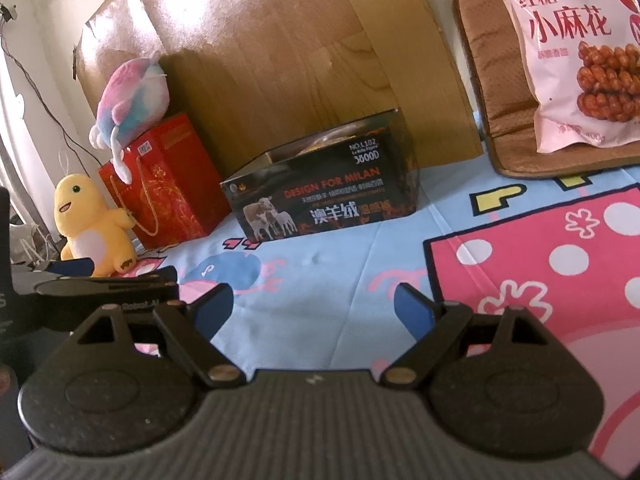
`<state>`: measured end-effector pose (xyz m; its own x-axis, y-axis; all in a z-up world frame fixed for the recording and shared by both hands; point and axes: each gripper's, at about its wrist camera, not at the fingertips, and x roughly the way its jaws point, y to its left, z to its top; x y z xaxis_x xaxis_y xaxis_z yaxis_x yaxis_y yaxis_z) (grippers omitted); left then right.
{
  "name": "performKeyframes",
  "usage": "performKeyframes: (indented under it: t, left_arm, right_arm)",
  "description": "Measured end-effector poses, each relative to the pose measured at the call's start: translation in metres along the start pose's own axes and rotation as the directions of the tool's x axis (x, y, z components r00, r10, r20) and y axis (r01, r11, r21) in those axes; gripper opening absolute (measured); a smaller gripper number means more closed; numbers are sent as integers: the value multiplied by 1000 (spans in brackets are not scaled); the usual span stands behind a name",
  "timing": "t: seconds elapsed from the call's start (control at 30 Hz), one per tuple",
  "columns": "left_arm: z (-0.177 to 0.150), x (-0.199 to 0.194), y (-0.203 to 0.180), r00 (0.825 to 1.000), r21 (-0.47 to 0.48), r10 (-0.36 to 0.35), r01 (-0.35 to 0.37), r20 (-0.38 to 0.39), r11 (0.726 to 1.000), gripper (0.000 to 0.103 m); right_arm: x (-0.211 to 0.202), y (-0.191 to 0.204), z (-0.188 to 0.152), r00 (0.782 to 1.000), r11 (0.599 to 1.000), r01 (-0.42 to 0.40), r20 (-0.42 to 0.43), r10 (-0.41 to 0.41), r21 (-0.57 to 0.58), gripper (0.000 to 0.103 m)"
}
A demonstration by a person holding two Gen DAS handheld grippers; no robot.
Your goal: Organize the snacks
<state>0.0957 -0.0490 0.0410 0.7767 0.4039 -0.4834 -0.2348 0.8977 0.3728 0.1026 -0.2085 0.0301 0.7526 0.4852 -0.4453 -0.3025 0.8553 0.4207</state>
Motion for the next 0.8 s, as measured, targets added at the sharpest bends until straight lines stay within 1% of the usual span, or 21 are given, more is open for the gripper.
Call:
performKeyframes:
  t: [0.33,0.8]
  left_arm:
    - [0,-1,-3,1000,16,11,-11,3,1000,103]
    - [-1,-1,-5,1000,23,12,-13,10,1000,103]
  right_arm:
    - [-3,2,0,1000,1000,-15,9,15,-7,90]
    - [-2,2,0,1000,1000,-15,10,15,-8,90]
